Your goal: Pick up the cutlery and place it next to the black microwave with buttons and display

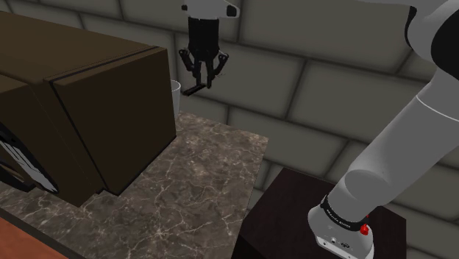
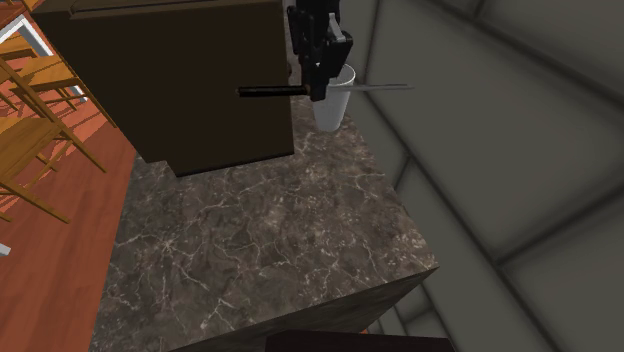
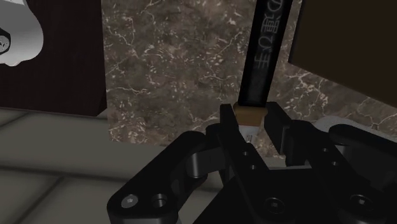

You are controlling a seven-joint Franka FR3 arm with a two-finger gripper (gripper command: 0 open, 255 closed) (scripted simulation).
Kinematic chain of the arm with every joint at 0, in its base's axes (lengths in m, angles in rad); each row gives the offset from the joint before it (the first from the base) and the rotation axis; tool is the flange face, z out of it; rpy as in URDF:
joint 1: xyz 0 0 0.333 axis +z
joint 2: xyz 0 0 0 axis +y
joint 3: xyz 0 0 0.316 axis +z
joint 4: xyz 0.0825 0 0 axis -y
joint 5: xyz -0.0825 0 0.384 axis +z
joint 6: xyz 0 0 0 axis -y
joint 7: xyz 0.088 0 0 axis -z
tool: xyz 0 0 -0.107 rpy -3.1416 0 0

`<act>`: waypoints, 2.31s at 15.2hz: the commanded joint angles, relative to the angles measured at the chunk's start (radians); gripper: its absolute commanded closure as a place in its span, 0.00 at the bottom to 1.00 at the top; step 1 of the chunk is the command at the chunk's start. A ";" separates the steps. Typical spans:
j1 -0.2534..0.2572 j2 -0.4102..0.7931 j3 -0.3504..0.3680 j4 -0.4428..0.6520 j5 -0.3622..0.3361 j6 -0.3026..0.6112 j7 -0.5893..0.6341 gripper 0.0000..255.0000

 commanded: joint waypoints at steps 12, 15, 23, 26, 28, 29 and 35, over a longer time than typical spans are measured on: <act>0.008 0.064 0.011 0.246 -0.028 -0.189 0.032 1.00; 0.013 0.088 0.016 0.315 -0.038 -0.236 0.041 1.00; 0.039 0.176 0.034 0.534 -0.081 -0.377 0.076 1.00; 0.059 0.223 0.044 0.639 -0.107 -0.439 0.093 1.00; 0.079 0.262 0.050 0.721 -0.129 -0.487 0.106 1.00; 0.091 0.285 0.054 0.768 -0.143 -0.513 0.113 1.00; 0.168 0.266 0.098 0.744 -0.135 -0.504 0.238 1.00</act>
